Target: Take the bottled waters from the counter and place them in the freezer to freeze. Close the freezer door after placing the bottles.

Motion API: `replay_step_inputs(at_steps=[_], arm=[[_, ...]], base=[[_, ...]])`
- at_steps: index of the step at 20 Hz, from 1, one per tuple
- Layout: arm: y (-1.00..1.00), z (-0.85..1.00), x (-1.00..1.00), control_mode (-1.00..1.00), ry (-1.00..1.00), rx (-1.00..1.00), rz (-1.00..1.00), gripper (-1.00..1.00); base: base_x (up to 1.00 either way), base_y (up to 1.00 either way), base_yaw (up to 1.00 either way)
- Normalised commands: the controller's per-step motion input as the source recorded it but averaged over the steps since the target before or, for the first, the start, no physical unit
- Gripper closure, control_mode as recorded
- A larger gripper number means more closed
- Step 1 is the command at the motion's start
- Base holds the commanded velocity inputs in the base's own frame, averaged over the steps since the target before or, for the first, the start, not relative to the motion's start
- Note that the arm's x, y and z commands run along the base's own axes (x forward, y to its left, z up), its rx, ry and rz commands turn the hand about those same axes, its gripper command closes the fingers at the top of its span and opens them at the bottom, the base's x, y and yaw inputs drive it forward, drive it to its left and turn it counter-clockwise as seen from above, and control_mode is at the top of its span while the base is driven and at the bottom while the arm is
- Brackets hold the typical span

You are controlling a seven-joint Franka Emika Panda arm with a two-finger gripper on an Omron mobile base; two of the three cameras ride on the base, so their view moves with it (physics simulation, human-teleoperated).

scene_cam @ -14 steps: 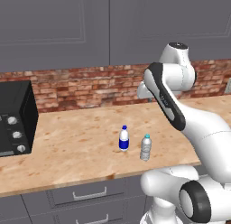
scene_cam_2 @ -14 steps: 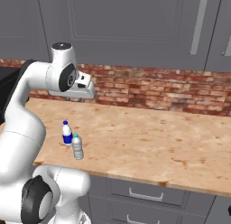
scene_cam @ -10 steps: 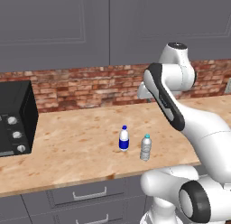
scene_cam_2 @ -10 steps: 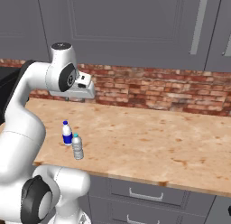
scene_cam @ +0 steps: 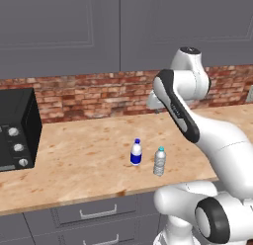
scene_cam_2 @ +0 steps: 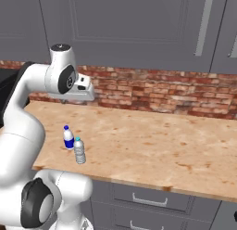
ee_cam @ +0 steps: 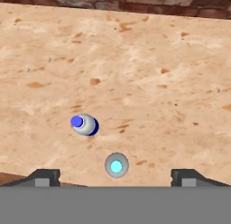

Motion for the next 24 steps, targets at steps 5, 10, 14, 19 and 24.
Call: replay_step_inputs(at_steps=[5, 10, 14, 19, 24], arm=[[0.37, -0.26, 0.0, -1.0, 0.0, 0.01, 0.06, -1.0], [0.19, -0.52, 0.03, -1.0, 0.02, 0.0, 0.14, -1.0], [0.19, -0.51, 0.16, -1.0, 0.02, 0.0, 0.22, -1.0], [0.22, -0.55, 0.18, -1.0, 0.0, 0.0, 0.26, -1.0], [0.12, -0.62, 0.18, -1.0, 0.01, 0.0, 0.26, -1.0]], base=[[0.0, 0.0, 0.0], [0.0, 0.0, 0.0], [0.0, 0.0, 0.0], [0.0, 0.0, 0.0], [0.0, 0.0, 0.0]])
